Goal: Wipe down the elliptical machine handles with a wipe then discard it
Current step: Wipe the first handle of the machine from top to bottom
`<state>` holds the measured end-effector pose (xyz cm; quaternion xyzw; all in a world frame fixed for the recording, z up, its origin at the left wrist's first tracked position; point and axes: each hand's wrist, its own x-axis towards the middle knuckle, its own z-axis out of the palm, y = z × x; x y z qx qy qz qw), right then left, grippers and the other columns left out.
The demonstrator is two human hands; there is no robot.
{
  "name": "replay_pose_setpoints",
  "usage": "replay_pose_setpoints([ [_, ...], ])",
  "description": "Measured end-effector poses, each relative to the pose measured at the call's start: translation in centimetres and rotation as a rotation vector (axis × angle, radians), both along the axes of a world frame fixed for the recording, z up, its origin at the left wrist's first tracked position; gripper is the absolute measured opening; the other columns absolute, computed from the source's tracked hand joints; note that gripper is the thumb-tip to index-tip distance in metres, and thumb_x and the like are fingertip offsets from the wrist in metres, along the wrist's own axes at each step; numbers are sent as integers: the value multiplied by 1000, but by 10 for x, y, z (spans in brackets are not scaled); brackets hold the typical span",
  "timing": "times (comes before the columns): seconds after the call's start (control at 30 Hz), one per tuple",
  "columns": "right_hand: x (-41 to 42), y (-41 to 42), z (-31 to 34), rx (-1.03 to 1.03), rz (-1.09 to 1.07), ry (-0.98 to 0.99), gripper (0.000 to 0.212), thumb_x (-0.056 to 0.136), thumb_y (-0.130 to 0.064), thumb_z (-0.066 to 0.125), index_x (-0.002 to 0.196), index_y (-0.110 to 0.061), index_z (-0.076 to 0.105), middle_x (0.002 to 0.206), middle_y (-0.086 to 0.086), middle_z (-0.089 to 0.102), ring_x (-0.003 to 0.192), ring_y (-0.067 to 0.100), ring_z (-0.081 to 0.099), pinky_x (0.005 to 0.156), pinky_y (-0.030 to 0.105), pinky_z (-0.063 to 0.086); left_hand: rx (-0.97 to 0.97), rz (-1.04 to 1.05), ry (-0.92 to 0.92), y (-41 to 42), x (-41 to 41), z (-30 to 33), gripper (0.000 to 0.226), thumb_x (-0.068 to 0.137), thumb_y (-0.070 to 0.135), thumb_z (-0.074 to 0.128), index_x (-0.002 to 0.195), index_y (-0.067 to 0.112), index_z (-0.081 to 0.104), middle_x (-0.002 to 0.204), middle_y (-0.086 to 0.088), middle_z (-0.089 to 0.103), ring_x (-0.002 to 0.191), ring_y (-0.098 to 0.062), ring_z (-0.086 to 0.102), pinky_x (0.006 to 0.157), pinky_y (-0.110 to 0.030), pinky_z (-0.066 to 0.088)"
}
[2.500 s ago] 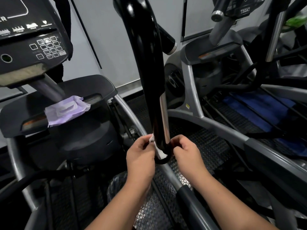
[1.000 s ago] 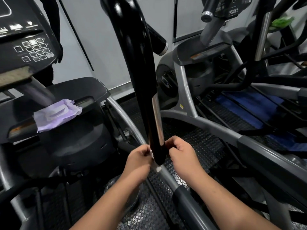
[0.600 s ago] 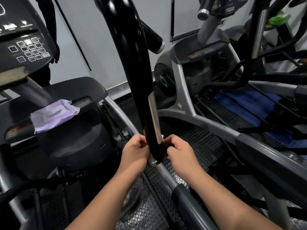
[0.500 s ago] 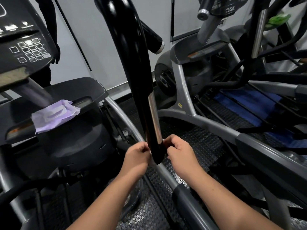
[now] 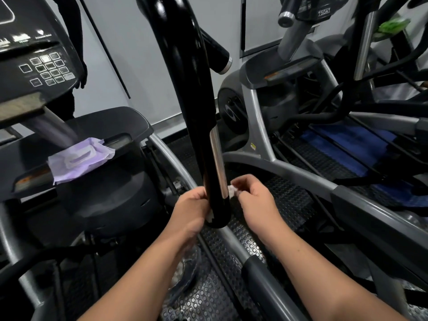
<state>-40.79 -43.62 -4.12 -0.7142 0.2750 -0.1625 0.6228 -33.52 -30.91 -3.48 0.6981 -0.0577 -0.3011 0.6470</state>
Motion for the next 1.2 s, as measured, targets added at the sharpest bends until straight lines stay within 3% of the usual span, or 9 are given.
replay_pose_setpoints([
  [0.1,9,-1,-7,142,129,11,27,98,-2,53,109,-18,72,107,0,74,99,12,68,92,27,51,54,28,-10,4,-1,3,30,78,-16,46,95,-9,70,76,-25,67,64,-26,56,60,-32,43],
  [0.2,10,1,-10,201,233,76,22,99,-6,56,89,-10,74,80,5,69,74,11,60,69,25,47,46,59,-48,5,-3,7,23,75,-9,58,92,-2,71,79,-33,66,67,-28,56,63,-39,46],
  [0.3,7,-1,-8,186,146,55,13,95,-3,59,87,-2,69,71,7,59,62,11,48,54,21,38,19,111,-61,9,-2,13,23,77,-12,57,81,7,69,73,-25,62,64,-28,54,59,-36,45],
  [0.47,2,2,-16,187,98,104,25,88,-5,60,68,-20,63,69,8,54,66,21,47,60,35,37,125,70,-141,14,-14,10,38,82,-16,54,84,14,77,87,-9,75,80,-25,70,60,-26,54],
  [0.57,-3,1,-9,271,78,6,14,82,-10,63,75,-22,62,71,8,56,63,21,52,57,34,39,147,52,-233,14,-21,17,40,78,-9,67,80,29,78,101,-3,72,95,-16,69,76,-20,55],
  [0.77,-18,19,-24,449,18,10,13,91,2,65,91,-11,66,77,8,61,57,9,54,48,23,40,171,-19,-261,14,-30,24,31,76,-1,71,80,30,76,97,-3,68,86,-17,69,67,-19,52],
  [0.93,-26,31,-24,538,-81,-150,15,79,0,62,93,-5,67,86,21,71,73,22,64,64,35,51,233,-53,-255,15,-25,19,34,67,9,64,92,27,77,101,2,70,94,-16,69,82,-29,55],
  [1.07,-28,42,-44,418,-119,-17,16,71,-15,66,84,-22,72,88,24,72,76,26,63,75,49,53,201,-44,-222,14,-25,18,43,54,27,66,96,29,75,102,-3,75,97,-23,72,92,-48,57],
  [1.2,-28,43,-50,385,-173,0,19,71,-20,66,88,-27,71,88,16,74,78,26,68,75,50,57,209,-55,-237,15,-23,15,43,61,14,59,99,25,75,102,-4,75,96,-24,72,89,-41,57],
])
